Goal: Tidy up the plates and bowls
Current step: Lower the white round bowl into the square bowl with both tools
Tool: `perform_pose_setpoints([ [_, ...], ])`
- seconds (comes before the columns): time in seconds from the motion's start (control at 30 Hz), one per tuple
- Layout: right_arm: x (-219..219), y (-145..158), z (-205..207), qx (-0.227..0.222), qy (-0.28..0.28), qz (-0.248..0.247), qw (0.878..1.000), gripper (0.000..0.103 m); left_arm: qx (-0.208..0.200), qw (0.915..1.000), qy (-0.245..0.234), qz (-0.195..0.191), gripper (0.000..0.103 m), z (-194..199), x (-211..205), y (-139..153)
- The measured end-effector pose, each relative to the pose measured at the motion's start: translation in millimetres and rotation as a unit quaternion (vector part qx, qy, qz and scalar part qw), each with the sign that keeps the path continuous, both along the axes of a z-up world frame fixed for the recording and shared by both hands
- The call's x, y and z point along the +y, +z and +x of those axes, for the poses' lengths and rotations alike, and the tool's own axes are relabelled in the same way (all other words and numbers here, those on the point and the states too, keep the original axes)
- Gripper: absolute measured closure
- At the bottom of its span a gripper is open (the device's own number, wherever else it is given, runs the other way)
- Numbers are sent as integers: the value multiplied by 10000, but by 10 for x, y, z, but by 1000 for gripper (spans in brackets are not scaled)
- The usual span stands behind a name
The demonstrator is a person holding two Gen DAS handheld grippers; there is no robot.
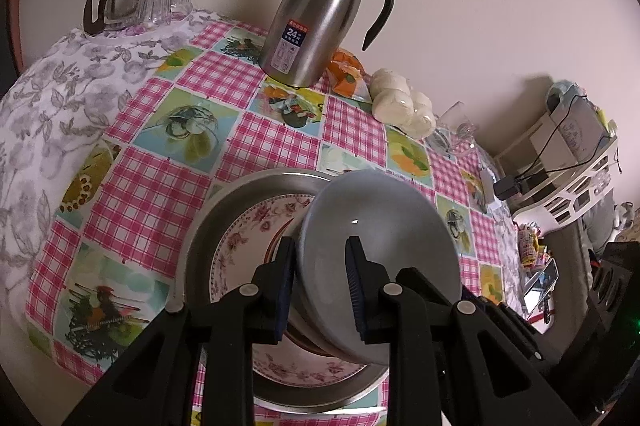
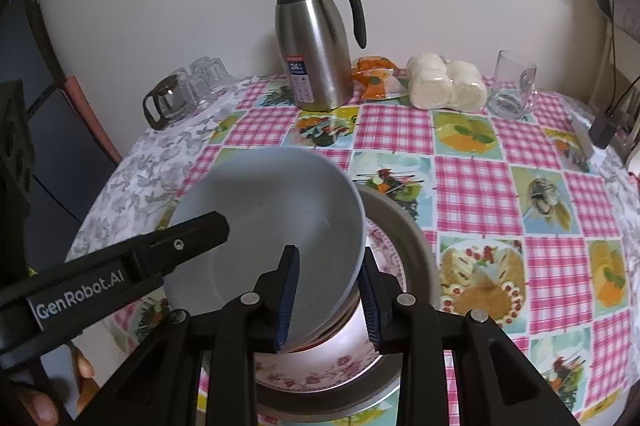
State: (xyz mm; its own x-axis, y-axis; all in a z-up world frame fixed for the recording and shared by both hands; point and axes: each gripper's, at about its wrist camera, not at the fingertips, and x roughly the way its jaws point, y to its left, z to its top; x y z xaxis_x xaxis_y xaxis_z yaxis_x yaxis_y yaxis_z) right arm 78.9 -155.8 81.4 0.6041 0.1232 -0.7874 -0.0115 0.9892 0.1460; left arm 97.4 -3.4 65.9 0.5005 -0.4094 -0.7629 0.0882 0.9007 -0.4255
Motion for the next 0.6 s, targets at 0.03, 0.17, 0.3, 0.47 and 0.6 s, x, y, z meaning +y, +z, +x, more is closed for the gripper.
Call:
perform_pose_setpoints([
  [0.03, -10, -3, 4, 0, -16, 11, 10000, 68, -20, 10000, 2, -6, 78, -2, 3, 4],
  [0.17, -40, -12, 9, -2, -13, 69, 10000, 68, -84, 10000, 2, 31, 78, -15, 0, 31],
  [0.3, -52, -7, 4, -13, -5, 77, 10000, 68, -150, 9998, 78, 51, 78, -30, 33, 59],
  [0.47, -89, 1, 5, -41, -64, 122, 9999, 68, -136, 9998, 162, 48, 78, -21, 74, 46],
  [0.6, -135, -42, 24, 69, -155, 154, 9997, 68, -120, 9994, 322, 45, 76, -11, 131, 25],
])
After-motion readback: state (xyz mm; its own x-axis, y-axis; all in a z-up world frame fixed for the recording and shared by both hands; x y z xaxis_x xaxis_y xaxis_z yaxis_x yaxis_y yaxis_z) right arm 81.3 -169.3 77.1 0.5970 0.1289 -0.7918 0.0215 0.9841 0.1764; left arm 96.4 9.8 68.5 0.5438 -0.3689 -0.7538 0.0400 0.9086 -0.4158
